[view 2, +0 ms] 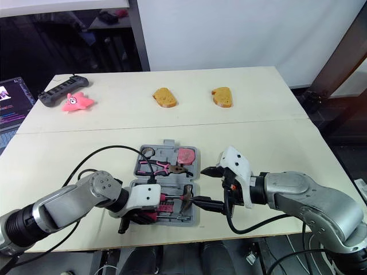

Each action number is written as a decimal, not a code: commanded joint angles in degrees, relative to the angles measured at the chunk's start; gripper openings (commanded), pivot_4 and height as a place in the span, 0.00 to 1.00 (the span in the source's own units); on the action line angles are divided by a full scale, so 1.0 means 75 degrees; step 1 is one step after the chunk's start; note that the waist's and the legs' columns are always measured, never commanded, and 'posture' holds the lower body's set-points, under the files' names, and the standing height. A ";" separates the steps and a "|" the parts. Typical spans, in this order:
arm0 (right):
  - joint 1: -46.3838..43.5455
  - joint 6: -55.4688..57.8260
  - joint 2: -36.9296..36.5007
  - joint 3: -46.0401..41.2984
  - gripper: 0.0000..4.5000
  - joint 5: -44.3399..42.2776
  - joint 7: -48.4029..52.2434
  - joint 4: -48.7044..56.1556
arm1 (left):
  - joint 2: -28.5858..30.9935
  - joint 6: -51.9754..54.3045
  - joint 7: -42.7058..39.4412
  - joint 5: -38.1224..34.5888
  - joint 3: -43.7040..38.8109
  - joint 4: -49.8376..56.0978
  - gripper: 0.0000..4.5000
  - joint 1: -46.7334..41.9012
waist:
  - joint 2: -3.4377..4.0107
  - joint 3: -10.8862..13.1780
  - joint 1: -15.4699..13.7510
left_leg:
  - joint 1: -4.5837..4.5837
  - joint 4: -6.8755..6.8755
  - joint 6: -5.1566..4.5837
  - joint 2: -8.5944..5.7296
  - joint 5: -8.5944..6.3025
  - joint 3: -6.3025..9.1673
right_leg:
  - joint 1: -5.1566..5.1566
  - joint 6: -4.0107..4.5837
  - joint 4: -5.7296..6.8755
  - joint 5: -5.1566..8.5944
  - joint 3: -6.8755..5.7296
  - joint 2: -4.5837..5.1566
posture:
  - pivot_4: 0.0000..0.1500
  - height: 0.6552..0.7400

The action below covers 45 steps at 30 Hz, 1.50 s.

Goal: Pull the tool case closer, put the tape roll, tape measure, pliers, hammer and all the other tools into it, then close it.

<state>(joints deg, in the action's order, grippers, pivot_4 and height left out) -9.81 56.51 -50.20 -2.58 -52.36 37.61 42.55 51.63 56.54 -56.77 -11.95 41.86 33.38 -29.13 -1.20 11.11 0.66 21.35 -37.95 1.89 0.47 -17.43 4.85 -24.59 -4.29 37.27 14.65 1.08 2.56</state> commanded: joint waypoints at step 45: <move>0.0091 -0.0119 0.0243 0.0078 1.00 -0.0141 -0.0409 0.0192 | 0.0353 -0.1794 -0.1020 -0.0688 -0.2479 -0.0389 0.02 0.1455 | 0.0007 -0.0004 -0.0004 | -0.0004 -0.0016 -0.0003 -0.0004 -0.0002 -0.0003 | 0.0012 -0.0013 0.0001 -0.0009 0.0002 0.0006 | 1.00 1.00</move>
<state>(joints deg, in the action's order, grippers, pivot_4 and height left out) -8.98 56.53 -48.67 -1.51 -53.29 34.60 42.61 55.03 45.22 -64.57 -16.46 24.96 30.46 -18.42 -1.14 11.08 0.63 21.32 -38.07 1.87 0.44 -17.44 4.83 -24.50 -4.40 37.28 14.58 1.10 2.61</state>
